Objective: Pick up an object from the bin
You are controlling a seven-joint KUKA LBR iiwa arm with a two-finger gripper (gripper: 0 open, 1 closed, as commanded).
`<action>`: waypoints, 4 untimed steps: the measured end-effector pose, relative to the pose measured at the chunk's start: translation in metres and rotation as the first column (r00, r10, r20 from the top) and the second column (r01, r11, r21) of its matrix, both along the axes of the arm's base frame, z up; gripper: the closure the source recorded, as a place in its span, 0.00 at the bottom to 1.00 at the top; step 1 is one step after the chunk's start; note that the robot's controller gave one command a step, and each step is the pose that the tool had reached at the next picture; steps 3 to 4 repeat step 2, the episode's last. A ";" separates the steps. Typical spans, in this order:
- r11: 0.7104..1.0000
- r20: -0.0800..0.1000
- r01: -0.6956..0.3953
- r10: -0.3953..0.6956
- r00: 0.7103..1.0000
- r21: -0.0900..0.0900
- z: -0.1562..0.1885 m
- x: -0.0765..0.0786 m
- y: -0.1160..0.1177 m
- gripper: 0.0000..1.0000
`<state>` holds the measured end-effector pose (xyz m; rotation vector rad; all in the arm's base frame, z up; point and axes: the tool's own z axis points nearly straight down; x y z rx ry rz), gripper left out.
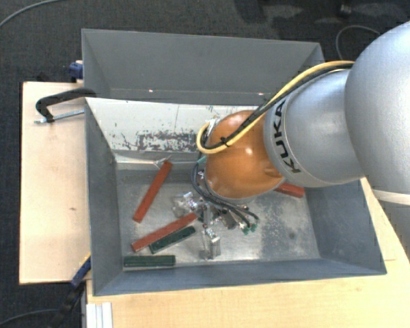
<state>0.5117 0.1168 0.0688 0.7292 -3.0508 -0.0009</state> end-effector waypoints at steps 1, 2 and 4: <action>1.000 0.006 0.000 0.000 1.000 0.002 0.002 0.002 0.001 1.00; 1.000 0.019 0.017 -0.017 1.000 0.005 0.170 0.005 -0.006 1.00; 1.000 0.019 0.017 -0.017 1.000 0.005 0.170 0.005 -0.006 1.00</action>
Offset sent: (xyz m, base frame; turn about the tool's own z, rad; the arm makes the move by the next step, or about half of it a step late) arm 0.0000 0.0000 0.0000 0.0000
